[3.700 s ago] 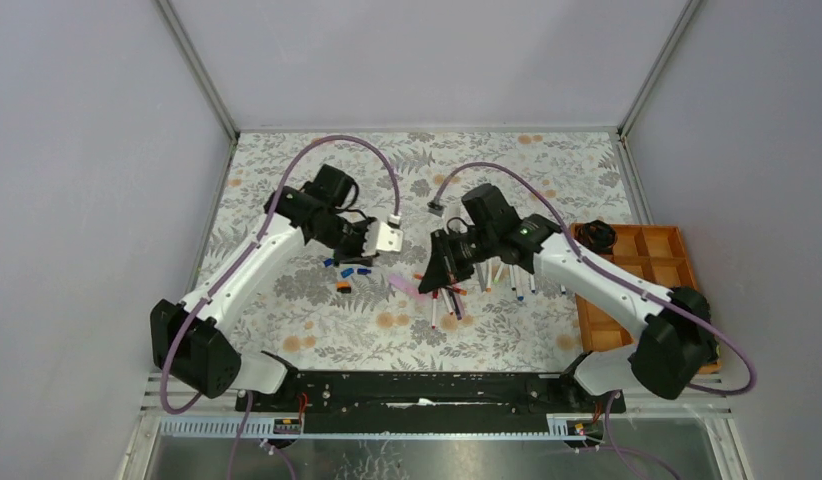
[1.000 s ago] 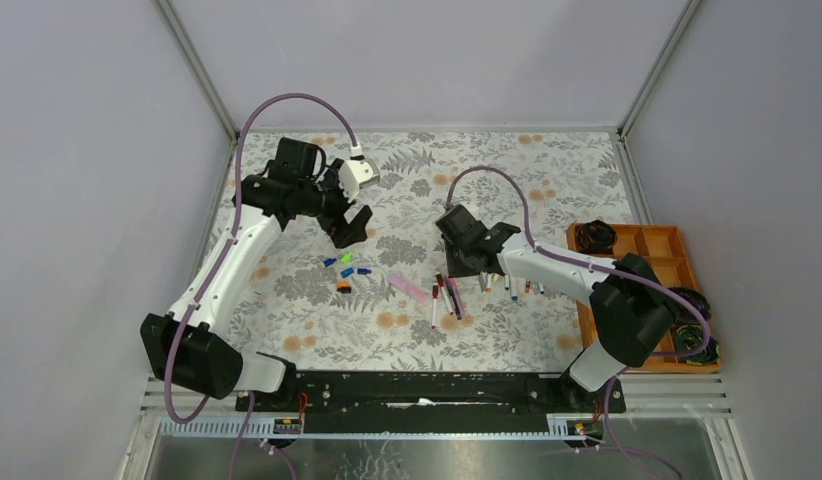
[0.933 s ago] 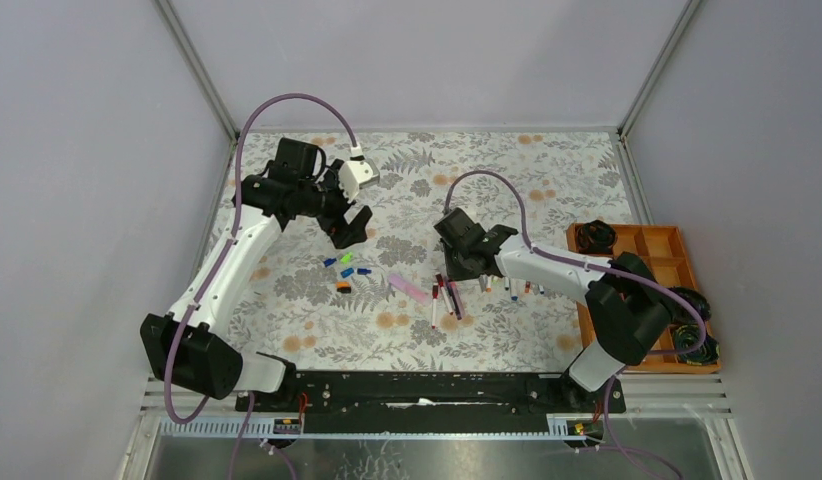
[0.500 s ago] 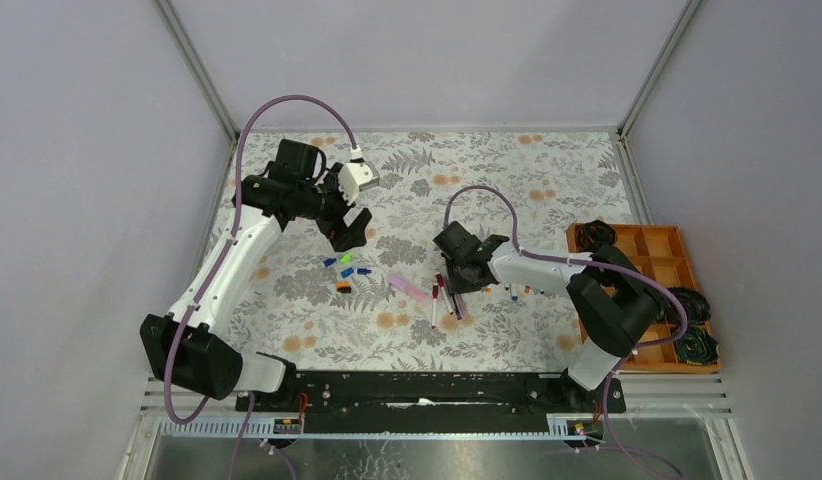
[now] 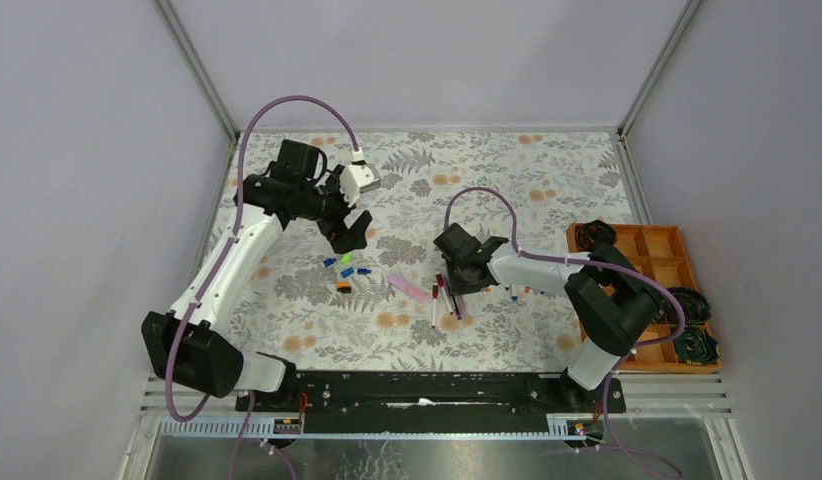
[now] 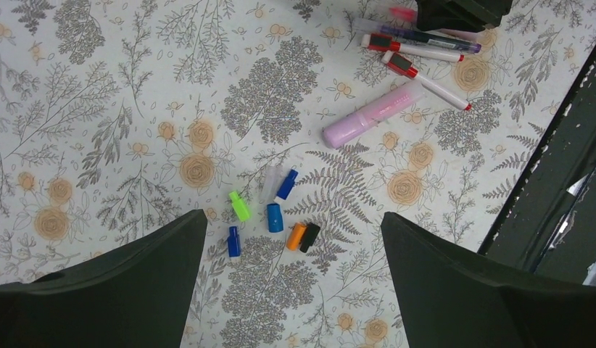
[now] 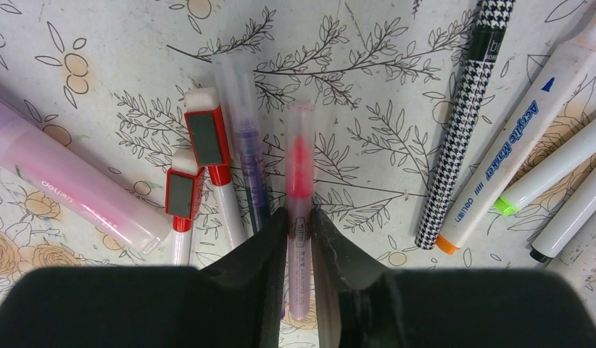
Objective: Open the pen caps
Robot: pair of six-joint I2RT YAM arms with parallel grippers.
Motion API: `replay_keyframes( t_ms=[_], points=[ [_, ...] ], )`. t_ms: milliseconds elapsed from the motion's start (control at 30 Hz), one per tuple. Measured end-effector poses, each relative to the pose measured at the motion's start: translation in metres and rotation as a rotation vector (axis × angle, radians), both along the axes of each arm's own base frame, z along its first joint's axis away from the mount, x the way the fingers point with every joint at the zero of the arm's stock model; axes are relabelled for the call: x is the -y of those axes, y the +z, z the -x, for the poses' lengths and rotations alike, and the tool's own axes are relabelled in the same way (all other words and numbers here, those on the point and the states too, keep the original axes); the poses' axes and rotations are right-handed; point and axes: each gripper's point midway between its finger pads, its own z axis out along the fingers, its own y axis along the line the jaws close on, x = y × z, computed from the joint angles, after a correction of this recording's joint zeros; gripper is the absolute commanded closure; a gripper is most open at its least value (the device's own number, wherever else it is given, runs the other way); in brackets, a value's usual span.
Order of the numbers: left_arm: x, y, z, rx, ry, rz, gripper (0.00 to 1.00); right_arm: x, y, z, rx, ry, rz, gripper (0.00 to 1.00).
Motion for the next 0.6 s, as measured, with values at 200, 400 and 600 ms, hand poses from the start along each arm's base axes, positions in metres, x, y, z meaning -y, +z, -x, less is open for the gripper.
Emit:
replay_keyframes(
  t_ms=[200,400,600],
  points=[
    [0.005,-0.016,-0.002,-0.047,-0.046,0.0,0.01,0.0,0.0,0.0,0.006,-0.001,-0.007,0.92],
    [0.012,-0.038,-0.003,-0.139,-0.071,0.009,0.01,0.001,0.004,0.002,0.015,0.002,-0.021,1.0],
    [0.022,-0.036,0.0,-0.136,-0.115,0.004,0.01,-0.005,0.039,0.002,0.046,0.042,-0.073,1.0]
  ],
)
